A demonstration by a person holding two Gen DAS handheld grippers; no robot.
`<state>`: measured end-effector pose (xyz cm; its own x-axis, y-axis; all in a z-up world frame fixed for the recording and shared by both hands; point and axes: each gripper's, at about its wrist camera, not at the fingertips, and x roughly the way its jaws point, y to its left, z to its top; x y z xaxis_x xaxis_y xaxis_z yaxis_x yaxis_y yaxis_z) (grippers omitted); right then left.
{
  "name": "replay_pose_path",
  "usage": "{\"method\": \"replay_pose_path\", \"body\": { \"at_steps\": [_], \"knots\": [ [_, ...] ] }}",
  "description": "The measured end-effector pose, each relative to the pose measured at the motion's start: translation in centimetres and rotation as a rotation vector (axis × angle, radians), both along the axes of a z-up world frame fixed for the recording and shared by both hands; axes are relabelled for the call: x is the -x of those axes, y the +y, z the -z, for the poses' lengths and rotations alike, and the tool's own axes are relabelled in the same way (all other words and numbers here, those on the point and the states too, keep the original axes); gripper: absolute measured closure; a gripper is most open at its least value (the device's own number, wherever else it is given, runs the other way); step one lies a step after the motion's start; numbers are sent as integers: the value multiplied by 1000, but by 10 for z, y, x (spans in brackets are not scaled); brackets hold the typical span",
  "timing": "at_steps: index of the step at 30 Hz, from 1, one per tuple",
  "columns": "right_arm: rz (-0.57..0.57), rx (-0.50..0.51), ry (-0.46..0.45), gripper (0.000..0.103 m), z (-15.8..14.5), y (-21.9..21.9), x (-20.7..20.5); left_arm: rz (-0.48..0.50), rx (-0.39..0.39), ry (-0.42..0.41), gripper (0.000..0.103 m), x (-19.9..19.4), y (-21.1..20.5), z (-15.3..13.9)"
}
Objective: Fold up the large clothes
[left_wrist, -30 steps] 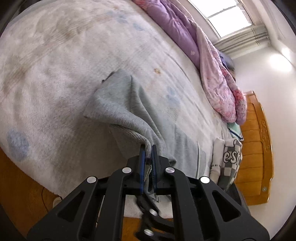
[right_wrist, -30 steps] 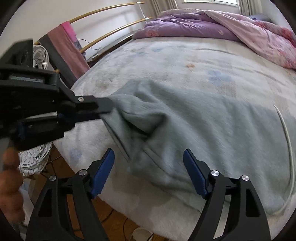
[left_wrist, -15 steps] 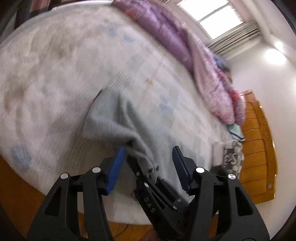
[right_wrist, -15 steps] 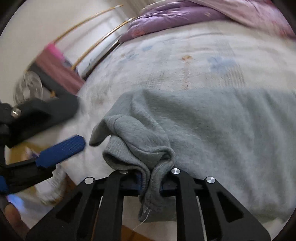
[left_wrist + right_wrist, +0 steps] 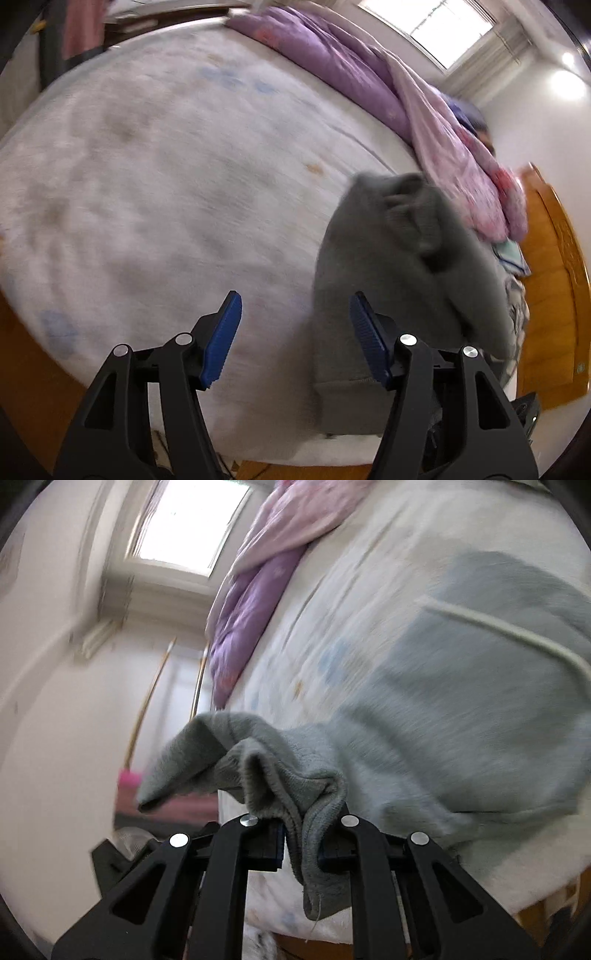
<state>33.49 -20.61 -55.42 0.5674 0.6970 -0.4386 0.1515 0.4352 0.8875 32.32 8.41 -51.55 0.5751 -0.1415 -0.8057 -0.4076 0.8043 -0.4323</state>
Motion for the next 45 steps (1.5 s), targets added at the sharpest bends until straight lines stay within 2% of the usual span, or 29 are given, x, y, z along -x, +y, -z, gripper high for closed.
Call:
{"method": "replay_pose_path", "body": {
  "at_steps": [4,6,10,14,16,18,19,20,22,24,26,29,33,34,37,42,45],
  "knots": [
    [110,-34,44,92,8,-44,10,134,-5,-3,41,-33,-48,3],
    [163,-52,73,92,15,-63,15,195,16,2,36,-47,-74,7],
    [255,-93,163,92,39,-96,23,233,10,19,33,-57,-103,15],
    [312,-52,235,92,57,-120,28,262,-21,90,32,-67,-121,35],
    [324,-31,289,92,68,-128,29,275,-6,120,32,-71,-127,45],
    [291,-2,315,90,78,-134,28,283,19,161,31,-77,-132,60],
    [266,30,324,84,79,-135,26,289,23,178,30,-80,-137,66],
    [246,69,319,84,75,-137,25,284,12,187,30,-82,-139,70],
    [193,110,304,82,69,-140,19,272,-1,173,31,-81,-139,63],
    [134,200,298,78,54,-141,13,269,25,144,30,-79,-138,54],
    [107,309,284,76,38,-144,12,263,15,104,30,-73,-140,37],
    [89,416,219,76,8,-152,6,311,0,82,30,-70,-154,22],
    [29,411,56,78,-22,-147,-4,358,9,147,30,-79,-177,38],
    [5,415,41,78,-25,-142,-7,362,9,170,30,-82,-181,46],
    [-54,357,63,78,-12,-125,-33,363,-33,228,29,-95,-192,66],
    [-119,455,210,83,40,-116,-81,370,-75,294,25,-122,-195,88],
    [-132,471,248,83,58,-116,-95,386,-125,314,23,-132,-202,96]
  ]
}}
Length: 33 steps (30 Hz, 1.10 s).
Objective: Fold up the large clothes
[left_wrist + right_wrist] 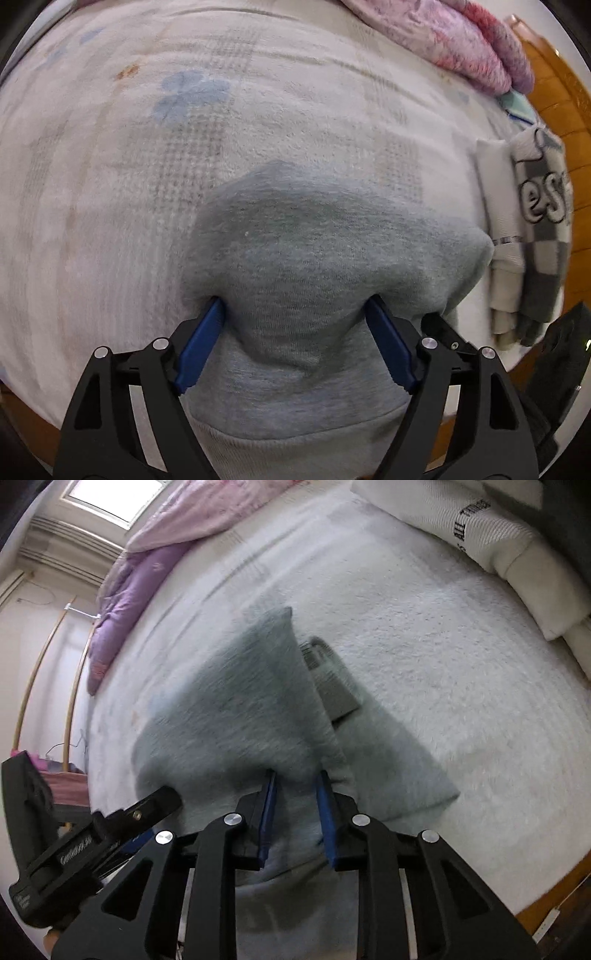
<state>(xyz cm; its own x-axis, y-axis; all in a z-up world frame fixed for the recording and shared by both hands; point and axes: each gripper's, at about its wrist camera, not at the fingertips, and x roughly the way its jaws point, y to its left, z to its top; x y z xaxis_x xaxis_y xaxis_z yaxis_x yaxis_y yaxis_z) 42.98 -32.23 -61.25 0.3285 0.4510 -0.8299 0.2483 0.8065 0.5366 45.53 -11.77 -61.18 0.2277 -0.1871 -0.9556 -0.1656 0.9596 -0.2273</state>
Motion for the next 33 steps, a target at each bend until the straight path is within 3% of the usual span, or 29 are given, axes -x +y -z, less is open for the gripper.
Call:
{"method": "replay_pose_path", "body": {
  "at_steps": [5,10,12,13,14,15,17,23,27,33],
  "knots": [
    [4,-10,27,82,10,-5,-9,4,-28,8,14,-4,-8,6],
    [33,-124,10,74,-3,-22,3,-7,40,-36,14,10,5,-6],
    [71,-208,-15,58,-9,-33,16,-54,18,-38,13,21,16,-9],
    [92,-227,-22,45,-12,-39,25,-89,41,-27,13,29,23,-8],
    [119,-186,-4,26,-15,-45,33,-122,57,-12,13,36,29,-6],
    [138,-165,7,23,-15,-50,42,-142,73,-1,13,42,33,-3],
    [168,-201,18,23,-8,-58,55,-174,118,29,13,55,41,5],
    [303,-449,195,23,49,-67,82,-172,146,54,13,68,45,16],
    [351,-513,216,21,59,-65,90,-152,154,88,12,61,46,24],
    [397,-526,197,10,62,-60,93,-152,211,107,12,60,53,32]
  ]
}}
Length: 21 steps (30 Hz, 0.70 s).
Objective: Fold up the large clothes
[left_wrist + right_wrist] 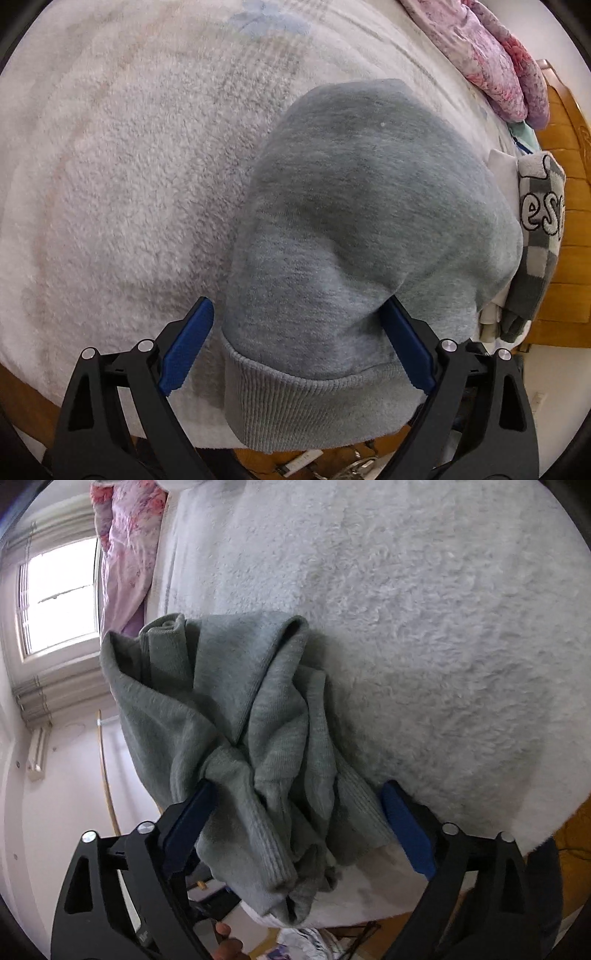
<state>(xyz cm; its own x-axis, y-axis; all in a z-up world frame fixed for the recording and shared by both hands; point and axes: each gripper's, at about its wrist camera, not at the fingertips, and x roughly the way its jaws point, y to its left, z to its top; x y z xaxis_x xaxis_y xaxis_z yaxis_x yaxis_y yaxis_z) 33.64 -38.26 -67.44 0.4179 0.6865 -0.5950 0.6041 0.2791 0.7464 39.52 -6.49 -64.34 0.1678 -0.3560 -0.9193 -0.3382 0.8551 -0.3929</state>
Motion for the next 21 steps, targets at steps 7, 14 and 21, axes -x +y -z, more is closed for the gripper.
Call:
{"method": "replay_pose_path", "body": {
  "at_steps": [7,14,21],
  "knots": [
    [134,-205,-61,9,9,7,17,35,30,26,12,-6,6,-1],
    [163,-222,-43,8,22,17,15,-13,121,39,8,0,17,15],
    [184,-217,-92,13,17,24,20,-80,171,41,4,9,18,29]
  ]
}}
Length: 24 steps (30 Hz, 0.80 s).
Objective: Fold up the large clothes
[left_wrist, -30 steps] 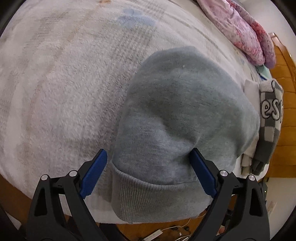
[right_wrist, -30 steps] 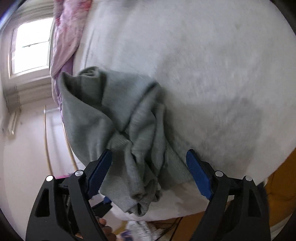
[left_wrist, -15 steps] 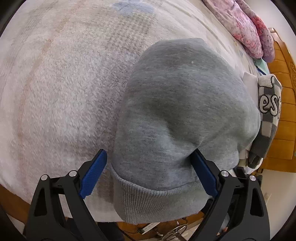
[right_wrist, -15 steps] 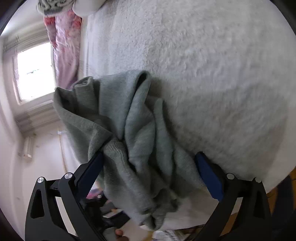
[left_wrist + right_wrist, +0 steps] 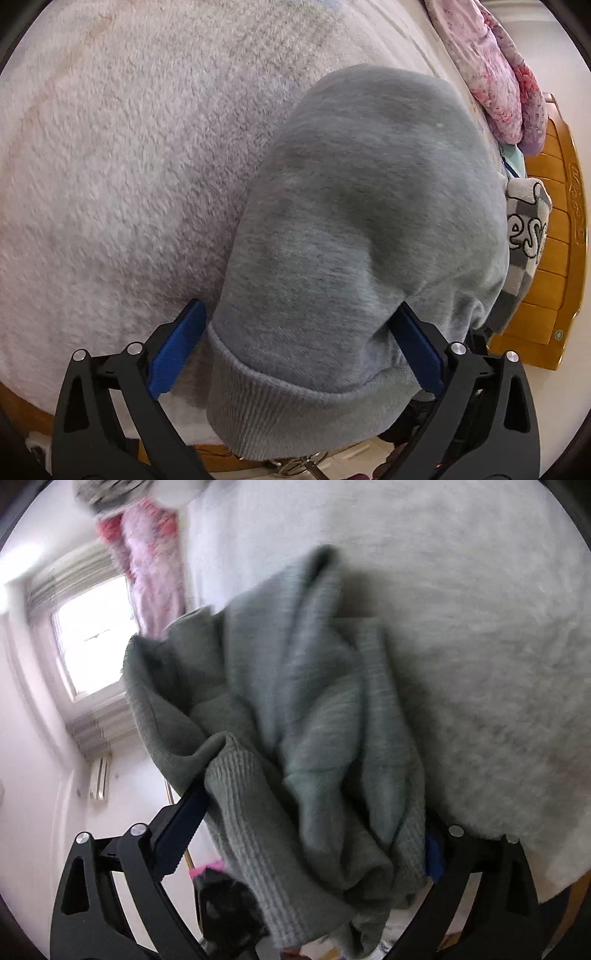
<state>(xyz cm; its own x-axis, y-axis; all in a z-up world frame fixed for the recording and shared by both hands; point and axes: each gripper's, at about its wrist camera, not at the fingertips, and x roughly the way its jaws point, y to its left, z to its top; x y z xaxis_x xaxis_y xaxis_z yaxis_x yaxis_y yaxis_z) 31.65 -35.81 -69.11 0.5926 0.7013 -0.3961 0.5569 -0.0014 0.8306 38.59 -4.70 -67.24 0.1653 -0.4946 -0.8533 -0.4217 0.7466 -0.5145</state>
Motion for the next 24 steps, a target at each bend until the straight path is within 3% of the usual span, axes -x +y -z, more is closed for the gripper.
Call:
{"method": "replay_pose_path", "body": {
  "at_steps": [3,5,7,8,9,12,18,24],
  "knots": [
    [2,28,2,32,-2,3,2,-6,-20,-20,5,0,-8,0],
    [1,21,-6,51,-8,5,6,9,-15,-42,18,-4,-15,-6],
    [-4,24,-12,61,-13,3,8,11,-20,-39,26,-5,-17,-9],
    [-27,64,-11,64,-21,2,6,15,-20,-46,36,-6,-19,-13],
    [-47,92,-10,65,-27,3,4,28,-23,-56,46,-7,-21,-19],
    [-92,175,-13,68,-52,6,1,75,-46,-84,57,-12,-27,-42],
    [-191,329,-100,73,-121,10,-17,106,-62,-154,61,-36,-37,-105],
    [-201,412,-219,73,-197,-4,-19,108,-34,-256,61,-55,-53,-177]
  ]
}}
